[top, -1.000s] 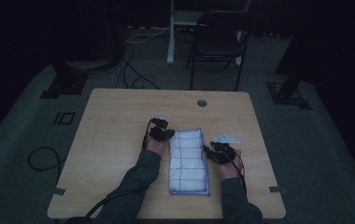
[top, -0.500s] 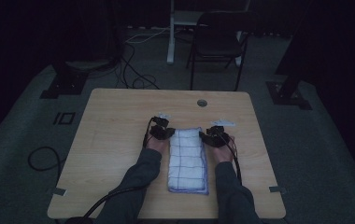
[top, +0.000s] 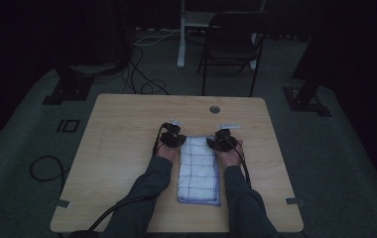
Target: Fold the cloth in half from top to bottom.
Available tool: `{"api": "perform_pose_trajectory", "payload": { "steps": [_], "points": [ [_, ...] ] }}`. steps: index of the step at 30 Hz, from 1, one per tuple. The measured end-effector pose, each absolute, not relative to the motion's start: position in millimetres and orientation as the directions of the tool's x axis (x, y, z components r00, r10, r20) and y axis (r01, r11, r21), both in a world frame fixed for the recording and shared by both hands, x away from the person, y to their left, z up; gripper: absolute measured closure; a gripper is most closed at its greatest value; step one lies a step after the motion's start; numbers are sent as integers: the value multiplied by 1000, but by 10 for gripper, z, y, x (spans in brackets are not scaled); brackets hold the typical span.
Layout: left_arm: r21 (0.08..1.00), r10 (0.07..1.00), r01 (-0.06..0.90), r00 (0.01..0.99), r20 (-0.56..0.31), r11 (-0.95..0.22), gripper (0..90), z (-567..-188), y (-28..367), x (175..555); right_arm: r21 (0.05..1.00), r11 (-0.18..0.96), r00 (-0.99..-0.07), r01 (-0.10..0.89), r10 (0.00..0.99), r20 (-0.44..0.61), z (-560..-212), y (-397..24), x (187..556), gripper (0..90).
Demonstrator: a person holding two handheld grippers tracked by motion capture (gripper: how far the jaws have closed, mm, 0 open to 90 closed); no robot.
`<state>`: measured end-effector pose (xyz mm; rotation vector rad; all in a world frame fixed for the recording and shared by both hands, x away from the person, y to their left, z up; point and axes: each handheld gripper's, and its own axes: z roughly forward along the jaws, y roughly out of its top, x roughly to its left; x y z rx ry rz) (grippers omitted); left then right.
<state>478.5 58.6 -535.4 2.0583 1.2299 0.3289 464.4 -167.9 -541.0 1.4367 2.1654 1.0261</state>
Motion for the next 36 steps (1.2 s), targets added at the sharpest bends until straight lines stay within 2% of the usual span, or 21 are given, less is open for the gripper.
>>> {"api": "perform_pose_trajectory", "payload": {
  "steps": [3, 7, 11, 14, 20, 36],
  "points": [
    [685, 849, 661, 515, -119, -306, 824, -5354, 572, 4789, 719, 247, -426, 649, 902, 75, -5399, -1647, 4647, 571],
    [680, 852, 669, 508, -123, -300, 825, -5348, 566, 4798, 713, 262, -432, 650, 900, 63, -5388, -1607, 4646, 663],
    [671, 862, 682, 491, -127, -290, 840, -5338, 536, 4816, 704, 227, -428, 673, 896, 120, -5381, -1633, 4687, 800],
    [663, 861, 687, 493, -123, -298, 855, -5324, 518, 4839, 697, 192, -421, 691, 890, 172, -5384, -1677, 4727, 842],
    [661, 863, 690, 489, -127, -294, 864, -5306, 507, 4855, 703, 152, -413, 694, 885, 216, -5375, -1733, 4756, 863],
    [734, 842, 617, 528, -115, -286, 868, -5033, 499, 4840, 750, 124, -420, 650, 881, 218, -5146, -1826, 4740, 871]
  ]
}}
